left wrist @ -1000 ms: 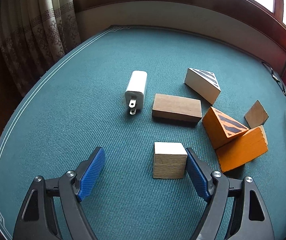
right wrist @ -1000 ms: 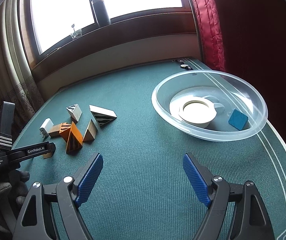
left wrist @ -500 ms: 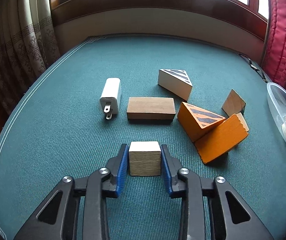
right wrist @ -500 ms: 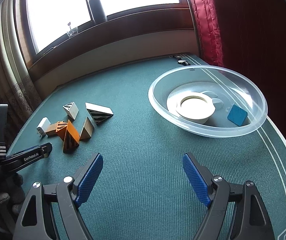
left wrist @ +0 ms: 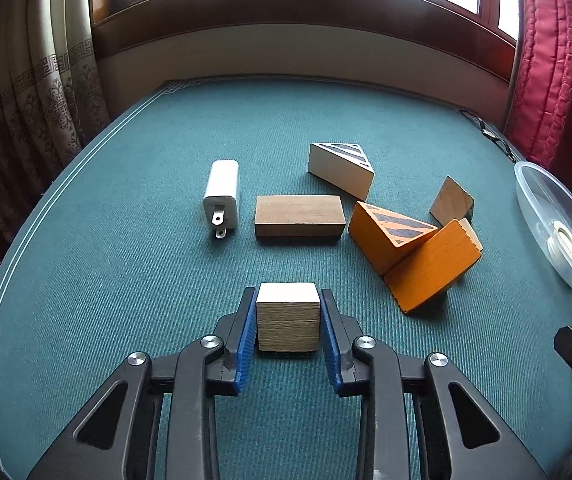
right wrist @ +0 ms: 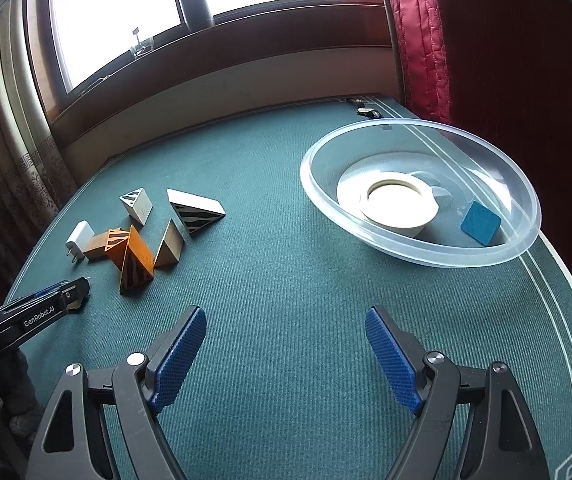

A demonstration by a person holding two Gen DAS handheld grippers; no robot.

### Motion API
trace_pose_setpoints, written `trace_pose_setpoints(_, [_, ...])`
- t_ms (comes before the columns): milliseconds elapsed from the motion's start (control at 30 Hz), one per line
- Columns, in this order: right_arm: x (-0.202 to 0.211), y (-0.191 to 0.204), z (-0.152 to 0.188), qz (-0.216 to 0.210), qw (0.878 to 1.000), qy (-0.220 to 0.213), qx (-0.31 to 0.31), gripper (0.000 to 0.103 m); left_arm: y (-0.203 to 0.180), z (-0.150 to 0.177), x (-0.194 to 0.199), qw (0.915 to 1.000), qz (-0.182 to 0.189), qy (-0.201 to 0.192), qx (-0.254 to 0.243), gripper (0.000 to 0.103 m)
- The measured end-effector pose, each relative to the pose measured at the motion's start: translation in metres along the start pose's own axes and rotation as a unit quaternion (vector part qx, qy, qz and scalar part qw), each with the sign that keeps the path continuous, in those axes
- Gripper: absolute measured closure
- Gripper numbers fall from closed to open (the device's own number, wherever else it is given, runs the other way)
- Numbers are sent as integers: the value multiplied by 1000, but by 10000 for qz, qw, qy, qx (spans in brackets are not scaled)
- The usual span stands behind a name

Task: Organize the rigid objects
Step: 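Grasp the orange rectangular block with the right gripper while left holds the wood cube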

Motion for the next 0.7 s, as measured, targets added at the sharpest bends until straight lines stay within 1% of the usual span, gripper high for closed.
trace_pose_setpoints(367, [-12,51,-6,-521,9970,288,488,18,16,2,10,9998,187,-87,53,72])
trace_pose_setpoints(533, [-29,67,-8,-736,9947,556,463,18,21,4,14,9995,260,-134,75,72])
trace_pose_setpoints(700, [-41,75,-13,-947,9922,718,367,18,27,4,15,9993,293,-177,121,72])
Point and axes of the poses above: each gripper's, at about its wrist camera, not at the fingertips, and x roughly against the way its jaws point, y to its left, z to its underside, the point moved 1 cm from there along -x, roughly the way its jaws point, and after that the axes turned 1 degree about -z, right-handed, at the moved point
